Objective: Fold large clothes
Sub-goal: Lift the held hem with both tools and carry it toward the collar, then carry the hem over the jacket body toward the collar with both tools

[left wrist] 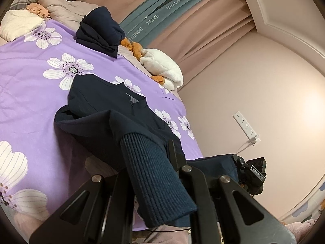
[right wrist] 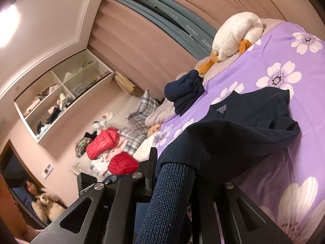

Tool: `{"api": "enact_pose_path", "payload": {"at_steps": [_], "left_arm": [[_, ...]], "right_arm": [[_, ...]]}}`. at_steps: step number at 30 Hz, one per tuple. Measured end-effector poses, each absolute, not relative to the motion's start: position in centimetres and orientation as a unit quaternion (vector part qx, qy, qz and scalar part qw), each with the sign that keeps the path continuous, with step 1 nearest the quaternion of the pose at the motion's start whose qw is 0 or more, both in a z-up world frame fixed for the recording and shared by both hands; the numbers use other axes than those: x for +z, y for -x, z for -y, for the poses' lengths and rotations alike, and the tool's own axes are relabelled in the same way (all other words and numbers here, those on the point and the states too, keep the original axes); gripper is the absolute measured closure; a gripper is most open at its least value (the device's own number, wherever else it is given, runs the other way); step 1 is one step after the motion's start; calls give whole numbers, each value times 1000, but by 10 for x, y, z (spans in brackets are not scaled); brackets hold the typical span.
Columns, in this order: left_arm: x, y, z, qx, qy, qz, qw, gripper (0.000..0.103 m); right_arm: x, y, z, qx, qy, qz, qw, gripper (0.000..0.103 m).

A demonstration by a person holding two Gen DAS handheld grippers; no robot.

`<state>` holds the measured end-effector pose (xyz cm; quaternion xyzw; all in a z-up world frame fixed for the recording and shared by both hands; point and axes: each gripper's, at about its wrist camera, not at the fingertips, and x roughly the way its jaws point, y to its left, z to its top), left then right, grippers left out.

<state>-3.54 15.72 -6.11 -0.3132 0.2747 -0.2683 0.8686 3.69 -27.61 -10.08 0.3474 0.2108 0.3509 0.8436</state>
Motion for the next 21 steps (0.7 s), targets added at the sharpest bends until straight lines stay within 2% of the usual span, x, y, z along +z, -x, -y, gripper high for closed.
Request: {"api": "enact_pose_path", "payload": {"at_steps": [21], "left_arm": [[-59, 7, -157, -261, 315, -278, 869, 94]], "right_arm": [[-101, -57, 275, 333, -338, -217, 853, 89]]}}
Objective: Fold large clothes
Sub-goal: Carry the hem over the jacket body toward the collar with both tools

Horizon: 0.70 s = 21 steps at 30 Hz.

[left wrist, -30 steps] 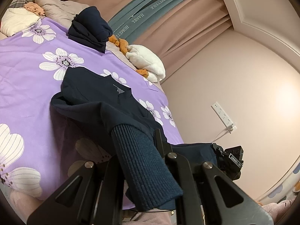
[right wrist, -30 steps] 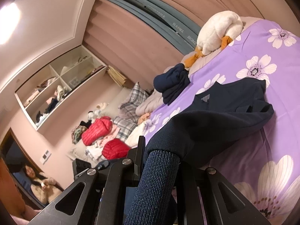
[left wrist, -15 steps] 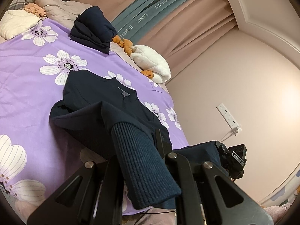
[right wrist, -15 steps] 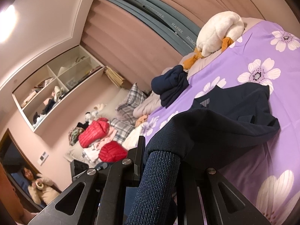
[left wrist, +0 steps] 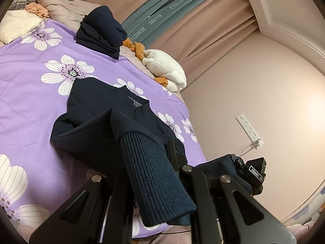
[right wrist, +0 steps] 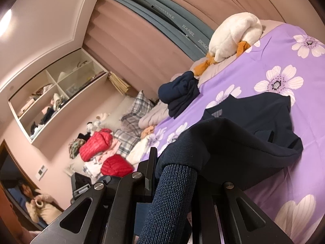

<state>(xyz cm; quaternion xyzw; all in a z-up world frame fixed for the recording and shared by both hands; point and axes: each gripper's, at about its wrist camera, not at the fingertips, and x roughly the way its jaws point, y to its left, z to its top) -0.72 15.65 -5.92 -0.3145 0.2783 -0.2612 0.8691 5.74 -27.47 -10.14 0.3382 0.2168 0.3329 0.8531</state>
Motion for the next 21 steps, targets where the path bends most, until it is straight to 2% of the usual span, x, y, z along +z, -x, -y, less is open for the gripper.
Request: {"api": "enact_pose_path", "payload": {"at_steps": [21], "left_arm": [[-64, -51, -153, -261, 310, -293, 866, 93]], "right_arm": [[-108, -101, 276, 317, -327, -230, 860, 89]]}}
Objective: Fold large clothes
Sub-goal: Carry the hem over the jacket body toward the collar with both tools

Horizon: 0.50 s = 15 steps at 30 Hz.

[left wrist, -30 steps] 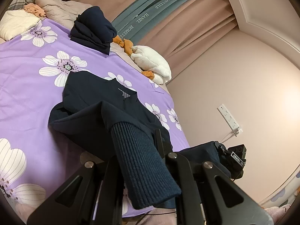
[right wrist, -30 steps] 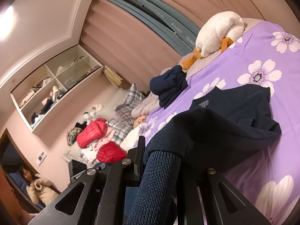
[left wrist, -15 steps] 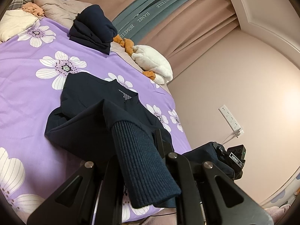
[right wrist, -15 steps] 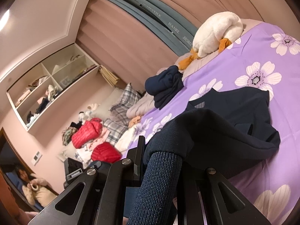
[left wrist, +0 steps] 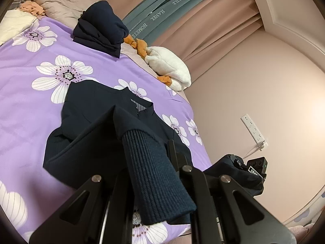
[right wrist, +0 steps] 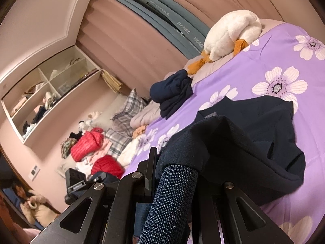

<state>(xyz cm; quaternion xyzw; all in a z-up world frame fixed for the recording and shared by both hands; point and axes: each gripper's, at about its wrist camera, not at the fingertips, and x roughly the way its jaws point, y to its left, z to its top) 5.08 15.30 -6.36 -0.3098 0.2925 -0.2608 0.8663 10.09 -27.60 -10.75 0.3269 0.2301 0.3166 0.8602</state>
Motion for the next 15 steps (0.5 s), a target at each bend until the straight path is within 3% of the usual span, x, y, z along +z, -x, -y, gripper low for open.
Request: {"api": "enact_pose_path", "payload": {"at_steps": [15], "left_arm": [[-71, -147, -159, -223, 323, -308, 867, 93]], "right_arm": [[-109, -162, 286, 265, -314, -236, 881, 89]]}}
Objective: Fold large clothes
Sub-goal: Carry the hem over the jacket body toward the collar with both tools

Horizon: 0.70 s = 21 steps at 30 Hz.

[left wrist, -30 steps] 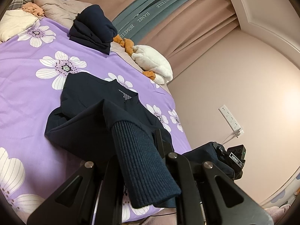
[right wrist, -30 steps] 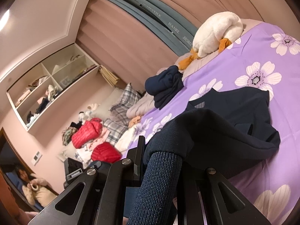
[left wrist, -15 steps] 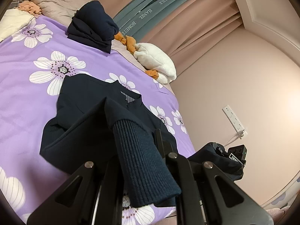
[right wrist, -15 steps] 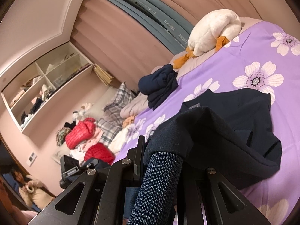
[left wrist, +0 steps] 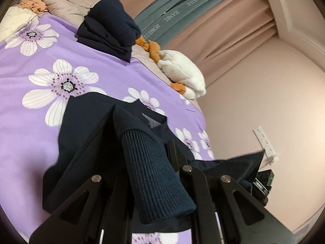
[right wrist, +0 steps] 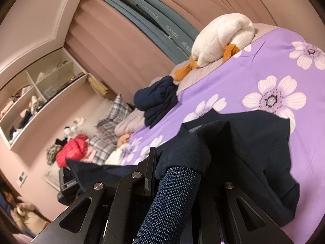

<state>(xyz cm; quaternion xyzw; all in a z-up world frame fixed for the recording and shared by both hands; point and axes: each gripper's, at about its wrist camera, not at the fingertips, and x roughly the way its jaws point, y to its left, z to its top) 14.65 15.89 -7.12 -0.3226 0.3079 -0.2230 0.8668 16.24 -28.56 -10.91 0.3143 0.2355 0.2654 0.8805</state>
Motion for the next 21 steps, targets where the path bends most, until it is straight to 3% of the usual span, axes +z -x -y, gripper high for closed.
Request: {"api": "enact_pose_path", "payload": {"at_steps": [21], "left_arm": [[-93, -289, -151, -155, 299, -363, 869, 93]], "right_arm": [[-139, -275, 309, 180, -337, -269, 884, 89]]}}
